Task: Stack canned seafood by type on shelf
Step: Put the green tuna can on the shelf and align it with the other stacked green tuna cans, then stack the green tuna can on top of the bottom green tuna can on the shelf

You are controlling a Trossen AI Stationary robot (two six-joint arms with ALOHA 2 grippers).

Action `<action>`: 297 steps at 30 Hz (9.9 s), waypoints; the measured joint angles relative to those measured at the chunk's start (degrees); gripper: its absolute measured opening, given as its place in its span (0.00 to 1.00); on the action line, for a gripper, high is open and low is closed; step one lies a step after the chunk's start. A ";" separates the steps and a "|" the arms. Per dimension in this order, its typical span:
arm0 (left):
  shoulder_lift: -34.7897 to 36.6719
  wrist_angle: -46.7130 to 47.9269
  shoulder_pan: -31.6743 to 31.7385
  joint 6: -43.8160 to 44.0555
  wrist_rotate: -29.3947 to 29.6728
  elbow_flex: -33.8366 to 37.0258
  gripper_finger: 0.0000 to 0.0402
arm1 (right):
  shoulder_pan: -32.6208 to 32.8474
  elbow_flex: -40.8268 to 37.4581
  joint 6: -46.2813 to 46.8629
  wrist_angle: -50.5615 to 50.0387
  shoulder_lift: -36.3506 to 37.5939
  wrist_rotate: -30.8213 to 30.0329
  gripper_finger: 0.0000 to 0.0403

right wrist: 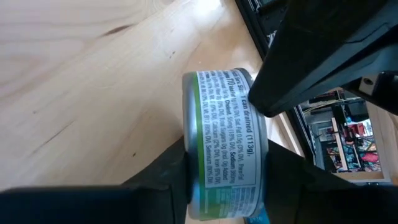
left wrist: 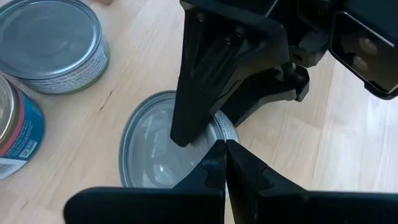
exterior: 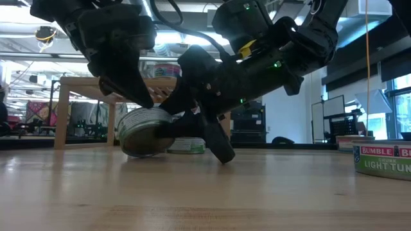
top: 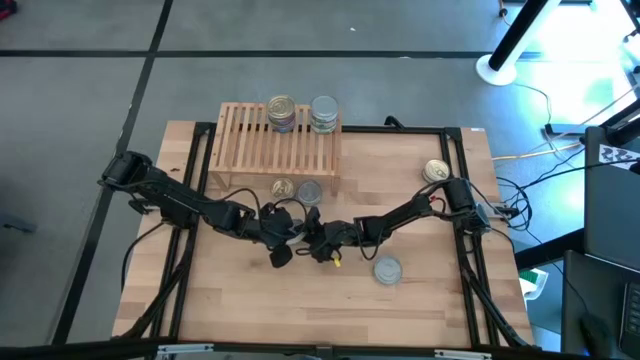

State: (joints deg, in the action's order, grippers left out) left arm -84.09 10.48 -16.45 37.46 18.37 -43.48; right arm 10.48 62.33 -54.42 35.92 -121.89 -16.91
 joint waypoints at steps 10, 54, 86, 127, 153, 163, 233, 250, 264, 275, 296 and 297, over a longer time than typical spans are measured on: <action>0.10 -0.50 0.00 -0.43 -0.26 0.00 0.10 | 0.15 -0.02 0.40 -0.08 0.13 -2.65 0.39; 13.62 -24.44 11.59 -35.91 5.33 -1.97 0.00 | -12.73 -0.02 -13.36 -13.68 27.17 -24.69 0.38; 1.86 -34.79 22.90 -35.95 5.19 -1.92 0.02 | -14.29 -0.02 -10.48 -22.49 27.15 -18.01 0.38; 1.42 -31.84 26.62 -37.50 5.32 -1.92 0.02 | -14.26 -0.02 -10.33 -23.54 27.15 -14.49 0.67; 5.86 -31.65 19.12 -42.46 4.26 -1.97 0.02 | -0.39 -0.02 -8.01 -24.65 38.05 -43.78 0.68; 5.86 -28.10 12.21 -41.51 -0.78 -1.97 0.02 | 7.47 -0.02 8.73 -41.01 41.32 -52.02 0.68; -19.08 -18.96 14.58 -42.18 10.09 -2.03 0.36 | -2.62 -28.61 39.02 0.68 24.11 0.09 0.68; -19.03 -18.64 13.81 -43.66 10.18 -2.03 0.11 | -2.62 -28.61 39.09 1.53 24.11 0.09 0.68; -19.08 -20.21 13.40 -40.13 9.56 -1.99 0.00 | -2.60 -28.61 35.67 1.99 23.60 0.07 0.68; -19.17 -21.47 10.70 -34.44 9.25 -1.95 0.00 | -2.56 -22.67 30.30 1.80 15.30 -2.41 0.68; -19.28 -23.34 8.01 -25.49 8.66 -2.20 0.00 | 2.24 -19.08 13.46 -0.06 12.79 -14.41 0.68; -19.28 -23.30 7.80 -25.13 8.66 -2.30 0.00 | 2.21 -19.08 13.47 -0.09 12.79 -14.55 0.68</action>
State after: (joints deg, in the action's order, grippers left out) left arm -103.37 -12.82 -8.65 12.34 27.03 -45.79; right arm 12.69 43.24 -40.95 35.82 -109.10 -31.45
